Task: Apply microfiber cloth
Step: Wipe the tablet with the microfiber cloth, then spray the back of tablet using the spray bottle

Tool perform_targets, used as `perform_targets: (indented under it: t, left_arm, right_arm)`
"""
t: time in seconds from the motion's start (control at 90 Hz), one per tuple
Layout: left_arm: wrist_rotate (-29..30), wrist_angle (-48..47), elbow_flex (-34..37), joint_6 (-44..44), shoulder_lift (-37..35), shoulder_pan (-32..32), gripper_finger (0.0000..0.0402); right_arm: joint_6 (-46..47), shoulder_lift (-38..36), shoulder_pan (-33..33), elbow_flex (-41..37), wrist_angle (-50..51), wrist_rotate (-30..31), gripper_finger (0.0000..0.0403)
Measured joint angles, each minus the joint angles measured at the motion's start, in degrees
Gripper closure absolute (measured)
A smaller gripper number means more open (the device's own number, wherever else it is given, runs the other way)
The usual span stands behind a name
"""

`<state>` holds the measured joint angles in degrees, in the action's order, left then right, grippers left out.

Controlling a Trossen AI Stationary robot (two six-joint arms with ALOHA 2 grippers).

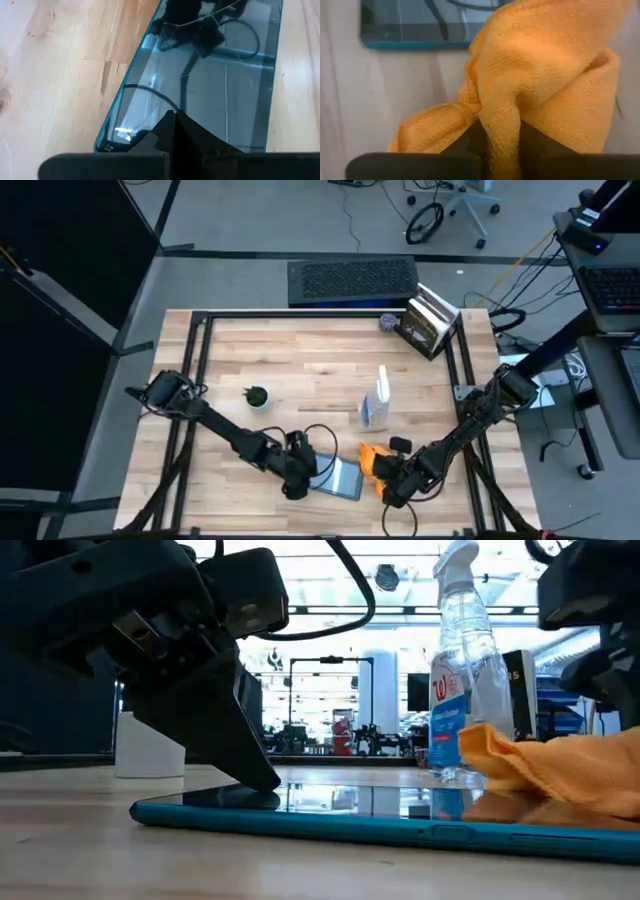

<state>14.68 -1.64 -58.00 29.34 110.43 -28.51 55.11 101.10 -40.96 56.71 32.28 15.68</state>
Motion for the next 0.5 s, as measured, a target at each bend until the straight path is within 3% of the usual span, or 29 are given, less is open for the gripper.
perform_targets:
  t: [0.3,0.5]
  left_arm:
    - [-0.02,-0.20,-0.20,-0.19,0.00,0.00,0.0402]
    - [-0.92,-2.67,-2.72,-1.35,0.14,0.00,0.0402]
  right_arm:
    - [5.16,-7.73,-0.10,0.00,11.33,-2.73,0.0189]
    - [8.08,-14.96,-1.46,0.02,9.63,0.98,0.0123]
